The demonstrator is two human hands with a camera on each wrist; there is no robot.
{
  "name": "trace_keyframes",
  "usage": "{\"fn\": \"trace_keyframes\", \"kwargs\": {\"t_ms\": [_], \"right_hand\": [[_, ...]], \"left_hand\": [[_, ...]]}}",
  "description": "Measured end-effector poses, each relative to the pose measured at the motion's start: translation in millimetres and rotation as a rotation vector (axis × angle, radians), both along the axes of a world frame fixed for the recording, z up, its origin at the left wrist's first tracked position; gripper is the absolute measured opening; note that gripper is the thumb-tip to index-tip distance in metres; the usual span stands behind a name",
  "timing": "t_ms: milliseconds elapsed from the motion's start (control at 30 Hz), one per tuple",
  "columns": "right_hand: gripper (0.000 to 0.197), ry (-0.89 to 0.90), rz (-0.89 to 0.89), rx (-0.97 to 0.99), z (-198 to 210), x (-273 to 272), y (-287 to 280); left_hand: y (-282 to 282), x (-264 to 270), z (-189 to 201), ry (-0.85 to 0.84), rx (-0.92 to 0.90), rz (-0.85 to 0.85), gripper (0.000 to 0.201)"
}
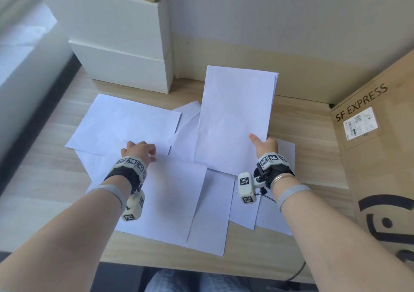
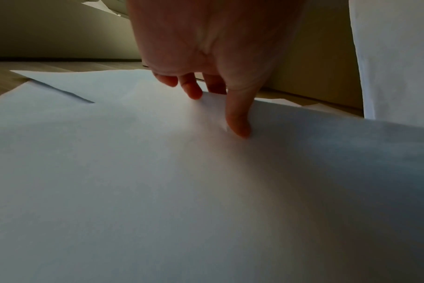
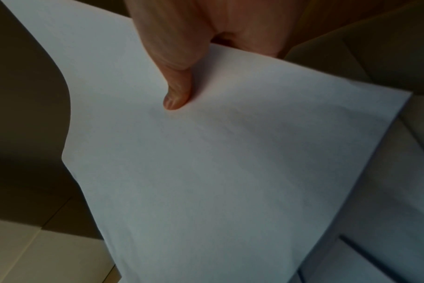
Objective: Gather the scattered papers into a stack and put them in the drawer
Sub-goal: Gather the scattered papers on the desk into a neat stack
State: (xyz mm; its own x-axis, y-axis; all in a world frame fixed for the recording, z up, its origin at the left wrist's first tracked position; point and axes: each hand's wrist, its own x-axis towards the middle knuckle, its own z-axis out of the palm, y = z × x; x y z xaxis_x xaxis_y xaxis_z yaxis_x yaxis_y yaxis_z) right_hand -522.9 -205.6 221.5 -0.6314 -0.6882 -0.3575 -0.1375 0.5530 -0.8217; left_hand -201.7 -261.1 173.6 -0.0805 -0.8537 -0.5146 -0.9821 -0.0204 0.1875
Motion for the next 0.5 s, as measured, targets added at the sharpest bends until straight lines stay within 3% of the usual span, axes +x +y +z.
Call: {"fn": "trace_keyframes", "kwargs": {"t_ms": [267, 500], "right_hand": [[0.036, 0.043, -0.049, -0.031, 9.8, -20.3, 5.1], [0.034, 0.043, -0.093, -0.031, 6.4, -30.7, 15.7]], "left_hand": [[7.9, -43.5, 2.8, 0.067, -0.02, -0.258, 0.012], [19.7, -57.0, -7.9, 0.066, -0.024, -0.339, 0.038]]}}
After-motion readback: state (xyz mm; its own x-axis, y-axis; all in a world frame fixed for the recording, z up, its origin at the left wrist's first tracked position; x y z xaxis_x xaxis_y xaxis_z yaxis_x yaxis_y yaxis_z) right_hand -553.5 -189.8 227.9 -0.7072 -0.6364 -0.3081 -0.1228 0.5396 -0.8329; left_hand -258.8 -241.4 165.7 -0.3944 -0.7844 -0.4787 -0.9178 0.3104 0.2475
